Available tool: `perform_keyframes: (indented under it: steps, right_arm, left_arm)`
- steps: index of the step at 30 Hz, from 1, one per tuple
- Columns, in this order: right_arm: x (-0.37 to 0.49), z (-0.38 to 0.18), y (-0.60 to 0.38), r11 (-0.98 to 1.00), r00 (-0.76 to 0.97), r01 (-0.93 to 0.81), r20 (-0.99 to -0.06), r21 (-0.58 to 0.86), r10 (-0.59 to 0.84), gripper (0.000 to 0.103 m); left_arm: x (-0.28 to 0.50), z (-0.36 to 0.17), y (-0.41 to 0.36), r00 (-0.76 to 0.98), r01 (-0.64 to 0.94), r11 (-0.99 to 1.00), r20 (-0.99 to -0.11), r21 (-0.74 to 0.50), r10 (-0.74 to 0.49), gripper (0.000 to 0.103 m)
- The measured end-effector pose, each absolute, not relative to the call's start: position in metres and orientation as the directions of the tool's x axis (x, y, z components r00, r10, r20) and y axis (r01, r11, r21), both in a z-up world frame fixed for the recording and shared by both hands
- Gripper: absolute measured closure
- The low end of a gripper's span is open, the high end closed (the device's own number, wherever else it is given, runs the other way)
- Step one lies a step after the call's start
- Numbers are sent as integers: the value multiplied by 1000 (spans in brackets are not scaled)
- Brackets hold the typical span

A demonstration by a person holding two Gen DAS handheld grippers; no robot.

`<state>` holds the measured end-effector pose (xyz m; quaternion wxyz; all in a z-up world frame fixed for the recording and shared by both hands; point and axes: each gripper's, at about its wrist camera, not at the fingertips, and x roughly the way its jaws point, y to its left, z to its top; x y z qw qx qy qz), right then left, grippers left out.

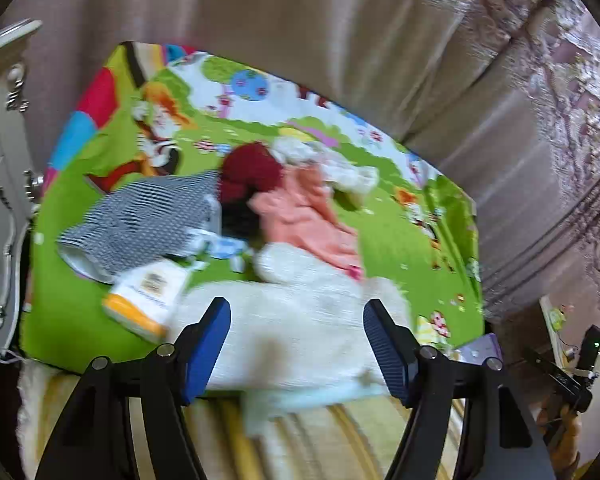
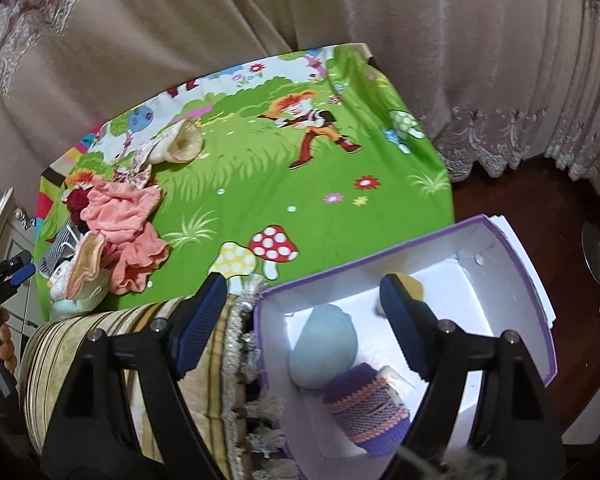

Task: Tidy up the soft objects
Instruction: 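Move both tools back over the pile of soft items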

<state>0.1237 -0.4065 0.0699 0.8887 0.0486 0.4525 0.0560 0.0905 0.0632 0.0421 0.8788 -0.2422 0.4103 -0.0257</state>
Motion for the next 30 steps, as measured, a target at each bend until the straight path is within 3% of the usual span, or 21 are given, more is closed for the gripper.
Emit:
perform_keyframes:
  steps: [9,18,27,28,30]
  right_arm:
    - [145,71,-366,982,562,-144,-806,126,186,20]
    - [171,72,-319,963,539,-243,-810,114,232,18]
    - [190,69,-272,934,512,-342,-812,106,280,17]
    - [192,69,-267,930,510,-353,-812,102,283,17]
    - [195,69,-255,920,503,-380,-813,96,293,17]
  left_arm:
    - [112,31,109,632,-236,891,-758,-387,-161,29]
    - [155,16,101,550,-222,956,-834,-190,-39,29]
    - [204,-14,130,469,-261,955,-883,-139,-1,28]
    - [208,-19,132,459,-255,957,-888,-137,-5,29]
    - [212,-24,142,459,-269,947,-888,-173,-32,46]
